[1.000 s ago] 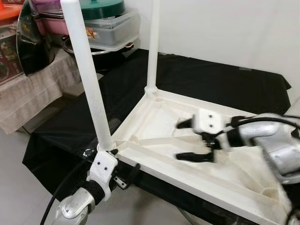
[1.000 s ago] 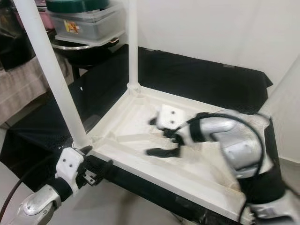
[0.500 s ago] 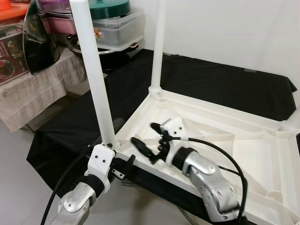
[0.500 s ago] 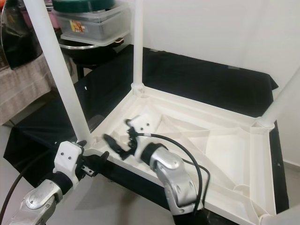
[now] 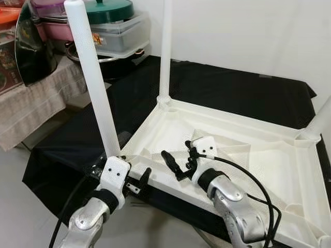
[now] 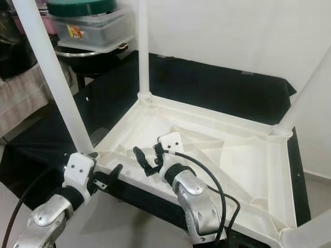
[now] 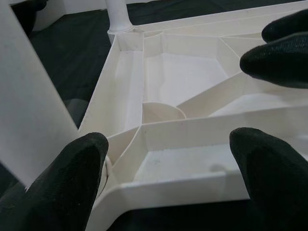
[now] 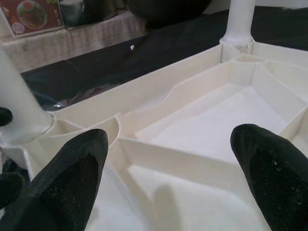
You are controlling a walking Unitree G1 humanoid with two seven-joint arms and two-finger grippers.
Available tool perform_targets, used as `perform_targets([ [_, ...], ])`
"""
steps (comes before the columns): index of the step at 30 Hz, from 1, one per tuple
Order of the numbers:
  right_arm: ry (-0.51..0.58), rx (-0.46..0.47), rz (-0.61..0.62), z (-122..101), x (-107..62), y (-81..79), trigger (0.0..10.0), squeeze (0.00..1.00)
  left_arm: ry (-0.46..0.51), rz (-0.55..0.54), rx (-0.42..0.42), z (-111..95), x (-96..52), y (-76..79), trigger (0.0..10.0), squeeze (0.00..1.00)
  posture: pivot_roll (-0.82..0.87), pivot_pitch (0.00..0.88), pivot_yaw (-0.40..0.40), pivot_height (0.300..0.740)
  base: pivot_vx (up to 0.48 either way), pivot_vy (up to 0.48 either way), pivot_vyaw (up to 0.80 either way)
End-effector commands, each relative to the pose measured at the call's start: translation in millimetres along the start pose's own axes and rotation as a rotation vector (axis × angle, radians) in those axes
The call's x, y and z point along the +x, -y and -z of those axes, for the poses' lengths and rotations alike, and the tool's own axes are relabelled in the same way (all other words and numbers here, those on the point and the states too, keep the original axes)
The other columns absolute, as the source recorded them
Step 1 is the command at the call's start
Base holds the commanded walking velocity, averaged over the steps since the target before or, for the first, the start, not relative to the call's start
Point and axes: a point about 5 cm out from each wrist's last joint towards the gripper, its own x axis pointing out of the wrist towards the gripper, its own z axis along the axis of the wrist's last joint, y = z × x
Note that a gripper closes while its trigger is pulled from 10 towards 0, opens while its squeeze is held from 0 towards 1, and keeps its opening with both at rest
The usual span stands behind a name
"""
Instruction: Building children table
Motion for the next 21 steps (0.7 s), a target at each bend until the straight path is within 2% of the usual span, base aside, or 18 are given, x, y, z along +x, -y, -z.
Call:
perform_targets([
  [1,0.000,0.008,-0.002,2.7,0.9,-2.2,10.0,0.00,-0.042,-0.006,0.014,8.5,-2.3,-0.8,10.0,0.00,-0.04,0.047,-0.013,0.740,-0.334,0.000,0.00],
  [15,0.000,0.026,0.008,4.5,3.3,-3.4,10.0,0.00,-0.040,0.001,0.027,9.7,-0.2,-3.2,10.0,0.00,-0.03,0.042,-0.009,0.740,-0.339,0.000,0.00],
  [17,0.000,0.026,0.007,4.6,3.4,-3.4,10.0,0.00,-0.040,0.020,0.040,10.4,-0.1,-2.3,10.0,0.00,-0.03,0.042,-0.009,0.740,0.000,0.000,0.00],
  [21,0.000,0.025,0.005,4.9,3.4,-3.5,10.0,0.00,-0.066,0.059,0.015,15.6,-2.6,-0.4,10.0,0.00,-0.03,0.041,-0.008,0.740,0.000,0.000,0.00],
])
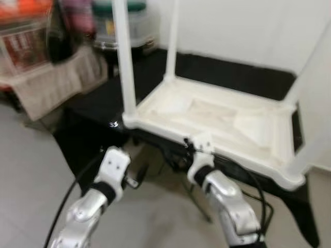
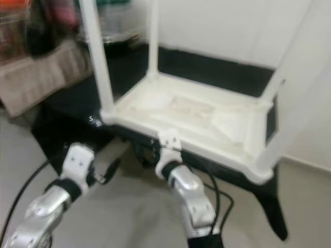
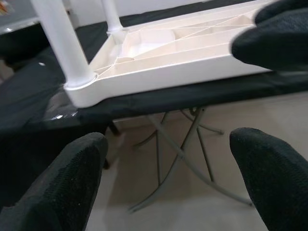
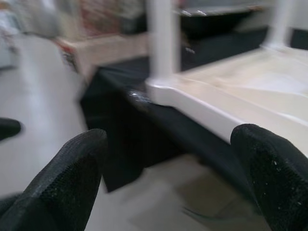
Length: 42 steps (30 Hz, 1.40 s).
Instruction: Building children table
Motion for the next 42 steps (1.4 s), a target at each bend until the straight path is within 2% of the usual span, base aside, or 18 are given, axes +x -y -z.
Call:
perform_targets([
  [1,-0.001,0.003,-0.005,1,0.6,-0.5,10.0,0.00,-0.048,0.011,-0.017,9,-3.0,1.6,10.0,0.00,-0.03,0.041,-0.009,0.740,0.000,-0.458,0.00],
  [9,0.001,-0.008,-0.012,0,0.8,0.2,10.0,0.00,-0.055,0.012,-0.052,10,-1.8,4.1,10.0,0.00,-0.03,0.040,-0.007,0.740,0.000,-0.461,0.00],
  [10,0.003,-0.032,0.022,0,-1.2,8.8,10.0,0.00,-0.051,0.020,-0.074,9,-0.8,5.3,10.0,0.00,-0.03,0.036,-0.011,0.740,0.000,-0.465,0.00],
  [12,0.002,-0.042,0.049,1,-3.5,15.5,10.0,0.00,-0.048,0.026,-0.078,8,-0.2,6.2,10.0,0.00,-0.03,0.033,-0.012,0.740,0.000,-0.463,0.00],
  [15,0.014,-0.030,0.050,0,-5.6,17.6,10.0,0.00,-0.048,0.027,-0.087,8,0.1,6.7,10.0,0.00,-0.03,0.033,-0.012,0.740,0.000,-0.465,0.00],
  [19,0.006,-0.085,0.036,3,-11.6,21.2,10.0,0.00,-0.044,0.035,-0.115,7,1.6,8.6,10.0,0.00,-0.03,0.026,-0.015,0.740,0.000,-0.465,0.20],
  [22,-0.005,-0.112,0.018,5,-13.5,20.3,10.0,0.00,-0.041,0.042,-0.124,6,2.1,10.4,10.0,0.00,-0.03,0.025,-0.015,0.740,0.000,-0.465,0.80],
  [27,-0.006,-0.094,0.014,6,-13.5,19.9,10.0,0.00,-0.040,0.049,-0.127,6,2.4,11.7,10.0,0.00,-0.04,0.023,-0.017,0.740,0.000,-0.465,0.58],
  [34,-0.014,-0.060,-0.017,8,-12.8,20.1,10.0,0.00,-0.038,0.056,-0.132,5,2.4,13.1,10.0,0.00,-0.04,0.027,-0.018,0.740,0.000,-0.465,0.00],
  [42,-0.015,-0.065,-0.132,9,-12.3,12.8,10.0,0.00,-0.035,0.061,-0.132,4,3.0,13.3,10.0,0.00,-0.04,0.029,-0.015,0.740,0.000,-0.465,0.00],
])
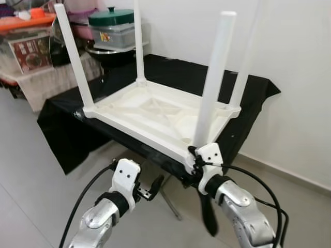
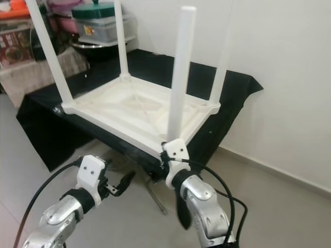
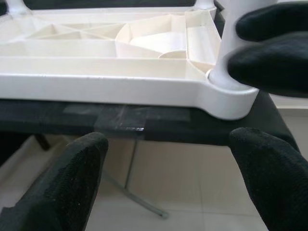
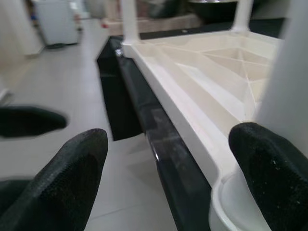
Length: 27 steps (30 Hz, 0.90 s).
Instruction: Building children table
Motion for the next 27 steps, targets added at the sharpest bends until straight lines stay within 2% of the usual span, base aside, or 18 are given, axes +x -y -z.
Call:
perform_targets([
  [1,0.002,0.002,0.022,0,-3.6,6.1,10.0,0.00,-0.008,0.008,-0.007,2,-0.7,0.8,10.0,0.00,-0.04,0.029,-0.015,0.740,0.000,-0.465,0.00],
  [2,0.003,0.002,0.017,0,-3.6,5.7,10.0,0.00,-0.008,0.008,-0.008,2,-0.7,0.8,10.0,0.00,-0.04,0.029,-0.015,0.740,0.000,-0.465,0.00],
  [4,0.010,0.010,-0.071,-1,-4.9,-1.0,10.0,0.00,-0.009,0.007,-0.005,1,-2.2,0.8,10.0,0.00,-0.04,0.031,-0.012,0.740,0.000,-0.469,0.00],
  [7,0.011,0.009,-0.094,-1,-5.5,-2.8,10.0,0.00,-0.009,0.007,-0.005,1,-2.6,0.8,10.0,0.00,-0.04,0.033,-0.011,0.740,0.000,-0.469,0.00],
  [9,0.001,0.028,-0.230,-1,-11.2,-11.0,10.0,0.00,-0.009,0.007,-0.002,0,-4.4,1.7,10.0,0.00,-0.03,0.034,-0.011,0.740,0.000,-0.469,0.00],
  [12,-0.008,0.036,-0.267,0,-13.9,-11.6,10.0,0.00,-0.009,0.006,-0.001,-1,-5.2,2.1,10.0,0.00,-0.03,0.034,-0.009,0.740,0.000,-0.469,0.00],
  [18,-0.029,-0.053,-0.237,3,-19.3,1.0,10.0,0.00,-0.009,0.033,0.017,-4,-6.6,8.6,10.0,0.00,-0.03,0.039,-0.009,0.740,0.000,-0.471,0.80],
  [27,-0.061,-0.090,-0.206,9,-18.2,4.1,10.0,0.00,-0.003,0.064,0.027,-8,-3.7,14.7,10.0,0.00,-0.03,0.039,-0.011,0.740,0.000,-0.469,0.80],
])
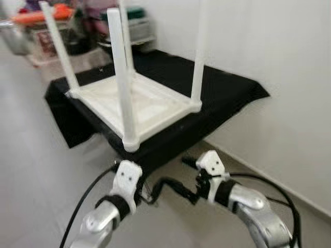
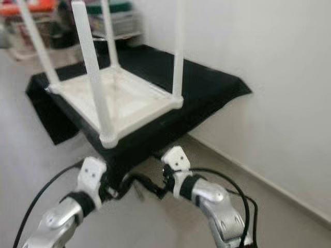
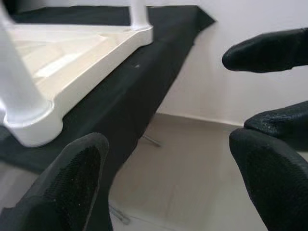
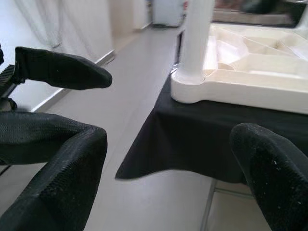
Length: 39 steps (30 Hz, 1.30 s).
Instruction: Building children table
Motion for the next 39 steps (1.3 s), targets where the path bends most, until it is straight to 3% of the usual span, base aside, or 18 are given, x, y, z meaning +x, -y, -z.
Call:
perform_targets([
  [1,-0.032,0.008,0.014,8,2.8,-2.1,10.0,0.00,-0.020,0.007,0.006,3,-0.1,0.6,10.0,0.00,-0.03,0.039,-0.011,0.740,0.000,-0.469,0.80],
  [15,-0.033,-0.019,0.127,10,2.7,7.0,10.0,0.00,-0.010,-0.084,0.003,7,7.0,-10.9,10.0,0.00,-0.05,0.037,-0.015,0.740,0.000,-0.472,0.80],
  [20,-0.024,-0.016,0.182,10,2.1,11.3,10.0,0.00,0.036,-0.202,-0.009,2,5.1,-22.1,10.0,0.00,-0.05,0.037,-0.013,0.740,0.000,-0.472,0.80],
  [25,-0.011,0.011,0.351,11,-2.1,23.5,10.0,0.00,0.071,-0.397,-0.007,0,-1.6,-39.0,10.0,0.00,-0.05,0.033,-0.010,0.740,0.000,-0.416,0.80],
  [33,0.006,0.053,0.480,13,-7.6,33.6,10.0,0.00,0.056,-0.403,-0.018,4,-1.1,-39.7,10.0,0.00,-0.05,0.026,-0.007,0.740,0.000,-0.349,0.80],
  [39,0.000,0.082,0.515,14,-7.3,37.5,10.0,0.00,0.063,-0.403,-0.044,4,0.5,-40.5,10.0,0.00,-0.04,0.021,-0.010,0.740,0.000,0.000,0.00],
])
